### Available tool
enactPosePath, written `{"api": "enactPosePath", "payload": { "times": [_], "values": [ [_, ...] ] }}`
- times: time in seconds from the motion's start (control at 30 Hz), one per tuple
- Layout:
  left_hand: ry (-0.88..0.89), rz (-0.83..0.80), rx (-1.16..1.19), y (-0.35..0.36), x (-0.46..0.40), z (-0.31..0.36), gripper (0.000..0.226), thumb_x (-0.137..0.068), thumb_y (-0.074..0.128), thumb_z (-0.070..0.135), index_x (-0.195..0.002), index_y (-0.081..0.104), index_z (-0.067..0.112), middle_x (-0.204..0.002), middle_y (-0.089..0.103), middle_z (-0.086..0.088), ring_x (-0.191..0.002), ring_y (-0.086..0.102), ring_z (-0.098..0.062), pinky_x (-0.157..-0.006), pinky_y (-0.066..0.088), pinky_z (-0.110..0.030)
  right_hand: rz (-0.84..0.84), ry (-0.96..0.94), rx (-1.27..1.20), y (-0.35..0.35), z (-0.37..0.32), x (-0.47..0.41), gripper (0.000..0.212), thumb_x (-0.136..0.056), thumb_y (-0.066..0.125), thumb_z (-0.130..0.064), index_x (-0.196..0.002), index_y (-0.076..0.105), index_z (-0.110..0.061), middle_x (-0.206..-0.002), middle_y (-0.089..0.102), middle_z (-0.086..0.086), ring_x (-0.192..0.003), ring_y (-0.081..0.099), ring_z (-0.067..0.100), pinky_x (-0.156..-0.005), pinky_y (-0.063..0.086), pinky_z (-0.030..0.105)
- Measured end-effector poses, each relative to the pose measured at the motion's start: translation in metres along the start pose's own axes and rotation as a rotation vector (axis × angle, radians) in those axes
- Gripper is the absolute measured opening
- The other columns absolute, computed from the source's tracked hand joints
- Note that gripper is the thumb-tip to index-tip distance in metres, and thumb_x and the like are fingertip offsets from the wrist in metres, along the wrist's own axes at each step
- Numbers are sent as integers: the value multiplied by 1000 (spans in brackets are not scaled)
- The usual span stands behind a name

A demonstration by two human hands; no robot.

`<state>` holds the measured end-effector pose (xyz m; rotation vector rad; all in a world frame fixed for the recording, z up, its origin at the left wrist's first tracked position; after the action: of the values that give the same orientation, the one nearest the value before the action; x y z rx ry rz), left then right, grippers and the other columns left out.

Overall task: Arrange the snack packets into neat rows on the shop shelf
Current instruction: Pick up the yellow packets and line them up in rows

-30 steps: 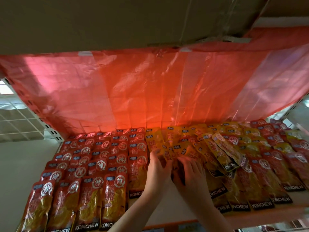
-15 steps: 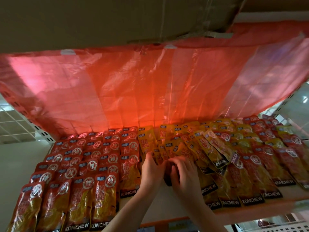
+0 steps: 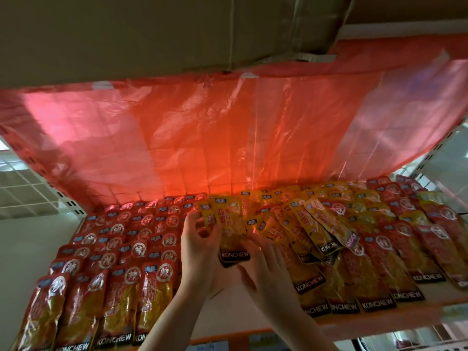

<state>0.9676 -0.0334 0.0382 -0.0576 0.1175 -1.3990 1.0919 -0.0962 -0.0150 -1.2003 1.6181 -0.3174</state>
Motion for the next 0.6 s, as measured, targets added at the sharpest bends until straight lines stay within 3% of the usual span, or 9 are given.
{"api": "enactPosePath", "payload": {
  "times": [0.07,0.17,0.37,0.47,0.53,0.6],
  "values": [
    [18,-40,30,2,5,7,28,-84,62,2,-94,53,27,-91,64,-6,-77,65,-18,-65,56,-37,-39,13,8,0,-1,-1,52,-86,56,-41,-129,41,-15,-134,42,1,-124,41,14,-109,26,22],
    [2,-89,56,7,13,10,28,-83,63,0,-94,54,24,-89,65,-8,-77,66,-18,-68,56,-38,-11,55,-33,-4,0,-1,65,-77,66,-33,-133,38,-15,-138,40,1,-127,38,13,-108,31,24],
    [-31,-211,148,23,31,21,19,-87,60,4,-104,51,6,-89,65,-12,-71,68,-10,-56,53,-21,61,78,-70,-32,7,-8,62,-73,74,-23,-128,47,-20,-123,56,1,-110,57,19,-86,53,29],
    [-47,-265,193,33,35,31,12,-91,54,11,-103,53,9,-90,67,-11,-71,69,-14,-56,54,-23,85,62,-11,-52,13,-11,43,-89,52,-38,-127,51,-19,-113,61,-2,-97,63,13,-75,54,20],
    [-22,-310,173,39,36,31,10,-93,50,13,-100,56,11,-87,68,-8,-71,68,-15,-59,54,-22,97,95,-8,-65,20,-15,44,-98,32,-48,-125,54,-21,-104,63,-6,-86,64,9,-64,55,20],
    [24,-356,91,42,34,26,14,-94,48,11,-97,60,18,-85,69,-1,-76,67,-13,-65,52,-21,111,133,14,-76,31,-17,51,-99,26,-51,-123,57,-19,-102,65,-6,-85,62,6,-62,53,19]
  ]
}}
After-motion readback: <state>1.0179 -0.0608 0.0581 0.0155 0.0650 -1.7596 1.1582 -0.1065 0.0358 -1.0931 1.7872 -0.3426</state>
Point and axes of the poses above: each hand's wrist, its own x-axis away from the middle knuckle, its own y-axis out of the palm, z = x × y, the point moved 2 cm from there along -x, towards the middle knuckle
